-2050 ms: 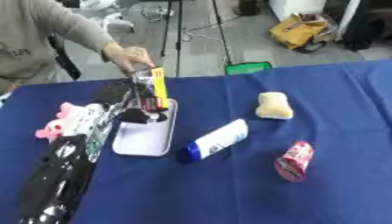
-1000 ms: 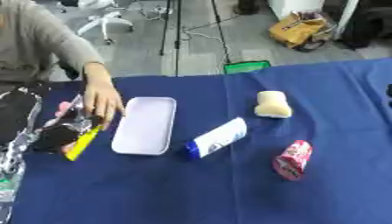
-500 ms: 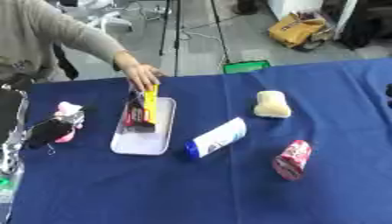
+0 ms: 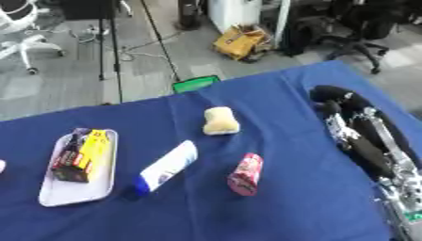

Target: Pick up objects on the table and place them in the box.

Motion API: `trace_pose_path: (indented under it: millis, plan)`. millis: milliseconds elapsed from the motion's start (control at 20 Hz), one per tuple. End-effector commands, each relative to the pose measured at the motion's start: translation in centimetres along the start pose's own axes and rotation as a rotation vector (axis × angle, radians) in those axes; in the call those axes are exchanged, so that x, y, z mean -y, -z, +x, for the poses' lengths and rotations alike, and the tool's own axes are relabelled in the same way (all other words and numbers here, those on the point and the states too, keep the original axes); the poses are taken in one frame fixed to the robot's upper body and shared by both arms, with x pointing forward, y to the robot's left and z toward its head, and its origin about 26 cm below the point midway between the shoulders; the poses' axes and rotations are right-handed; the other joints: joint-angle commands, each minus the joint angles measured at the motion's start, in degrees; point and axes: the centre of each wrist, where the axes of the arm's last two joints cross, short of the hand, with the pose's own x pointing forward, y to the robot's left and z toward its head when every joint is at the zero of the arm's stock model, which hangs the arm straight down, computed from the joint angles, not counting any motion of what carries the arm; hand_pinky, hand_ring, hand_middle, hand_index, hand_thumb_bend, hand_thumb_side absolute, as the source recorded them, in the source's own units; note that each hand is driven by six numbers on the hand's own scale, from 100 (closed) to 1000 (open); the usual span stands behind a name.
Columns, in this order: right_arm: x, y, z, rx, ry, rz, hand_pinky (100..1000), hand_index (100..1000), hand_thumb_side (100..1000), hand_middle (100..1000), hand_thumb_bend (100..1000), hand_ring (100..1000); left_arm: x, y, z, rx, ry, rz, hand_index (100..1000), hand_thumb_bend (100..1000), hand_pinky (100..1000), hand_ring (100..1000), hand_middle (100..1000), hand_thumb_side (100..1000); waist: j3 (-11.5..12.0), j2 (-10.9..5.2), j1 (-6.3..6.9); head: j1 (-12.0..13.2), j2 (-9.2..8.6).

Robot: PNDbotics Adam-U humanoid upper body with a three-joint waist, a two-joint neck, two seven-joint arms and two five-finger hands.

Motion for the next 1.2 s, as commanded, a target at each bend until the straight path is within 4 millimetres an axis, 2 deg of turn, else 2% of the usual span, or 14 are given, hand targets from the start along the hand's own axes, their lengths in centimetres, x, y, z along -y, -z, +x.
trace_pose_path:
  millis: [50,300,600,850,950,1100,1200]
  plan:
    - [0.4,0.2,0.8,0.031,-0.01,-0.01,876,851,538,791,100,868,-1.4,0.5,0.0,0.016,0.017,0.054,898,902,774,742,809,702,0.1,-2.64,-0.91,-1.2,-0.97]
    - [0.4,0.2,0.8,0.032,-0.011,-0.011,876,851,538,791,100,868,-1.4,0.4,-0.1,0.011,-0.014,0.074,897,904,771,742,812,732,0.2,-2.69,-1.03,0.7,0.0]
    - [0.4,0.1,0.7,0.025,-0.012,-0.012,877,851,542,791,100,868,-1.8,-0.2,-0.3,-0.003,-0.125,0.219,886,811,756,740,808,751,0.6,-2.72,-1.1,5.0,2.63]
    - [0.5,0.1,0.7,0.024,-0.014,-0.013,876,851,542,791,100,867,-1.2,-0.5,-0.9,-0.003,-0.263,0.273,877,777,711,717,792,740,0.7,-2.82,-1.21,6.5,4.13]
    - [0.4,0.0,0.6,0.021,-0.011,-0.013,877,851,543,791,100,867,-0.7,-0.7,-1.3,-0.021,-0.297,0.276,875,774,707,714,790,737,0.9,-2.95,-1.29,8.0,4.74]
    - [0.4,0.0,0.6,0.019,-0.012,-0.011,876,851,543,791,100,867,-0.1,-0.9,-1.9,-0.043,-0.298,0.258,881,779,718,726,800,728,0.9,-3.06,-1.17,12.4,5.6]
    - [0.4,0.0,0.6,0.017,-0.011,-0.01,877,851,543,792,100,867,0.1,-1.0,-2.1,-0.052,-0.289,0.245,882,783,716,725,801,719,0.9,-3.16,-1.12,14.2,5.78]
